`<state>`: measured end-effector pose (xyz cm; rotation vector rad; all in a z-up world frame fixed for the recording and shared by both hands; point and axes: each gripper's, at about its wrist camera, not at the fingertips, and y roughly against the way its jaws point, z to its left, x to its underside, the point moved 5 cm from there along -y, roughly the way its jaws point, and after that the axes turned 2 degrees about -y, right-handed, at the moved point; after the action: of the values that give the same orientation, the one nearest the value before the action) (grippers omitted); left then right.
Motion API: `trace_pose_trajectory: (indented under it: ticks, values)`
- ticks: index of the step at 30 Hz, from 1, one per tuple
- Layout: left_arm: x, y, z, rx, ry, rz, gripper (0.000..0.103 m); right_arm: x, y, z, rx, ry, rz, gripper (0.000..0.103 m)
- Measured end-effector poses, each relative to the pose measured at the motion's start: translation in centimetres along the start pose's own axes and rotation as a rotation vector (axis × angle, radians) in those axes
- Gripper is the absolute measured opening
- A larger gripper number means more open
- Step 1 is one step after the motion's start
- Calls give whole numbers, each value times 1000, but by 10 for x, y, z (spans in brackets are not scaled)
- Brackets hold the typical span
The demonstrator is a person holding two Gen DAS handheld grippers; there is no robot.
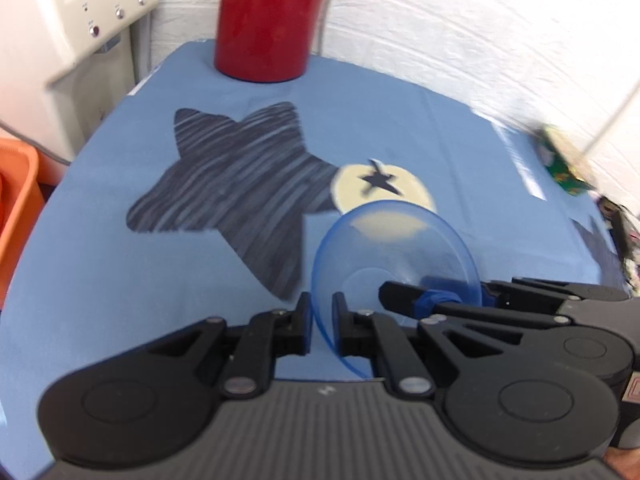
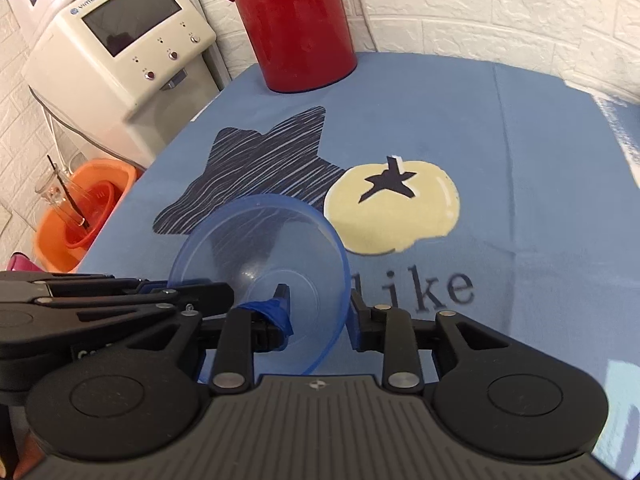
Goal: Organize plates and bowls
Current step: 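Carry the blue bowl with both grippers and lower it into the red bowl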
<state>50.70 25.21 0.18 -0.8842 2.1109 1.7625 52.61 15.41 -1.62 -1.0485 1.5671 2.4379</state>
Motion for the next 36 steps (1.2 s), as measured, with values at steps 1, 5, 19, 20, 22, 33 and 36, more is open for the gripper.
trace_pose_trajectory:
  ticks: [1, 5, 19, 20, 22, 33, 36]
  values:
    - [5, 7, -8, 10, -1, 1, 5, 4, 10, 0, 3, 2, -5, 14]
    - [35, 45, -47, 62, -23, 1, 5, 31, 60, -2, 25, 19, -20, 16]
    - [173, 126, -173, 201, -181, 59, 3, 177, 211, -43, 153, -75, -42, 18]
    - [182, 128, -177, 204, -190, 65, 3, 185, 216, -44, 159, -76, -38, 18]
    - [198, 131, -185, 207, -202, 73, 3, 198, 222, -46, 167, -75, -30, 18]
    - [234, 118, -186, 204, -216, 135, 3, 243, 229, -52, 167, -62, 6, 18]
    - [236, 117, -184, 218, -222, 139, 3, 246, 229, -52, 159, -59, 10, 18]
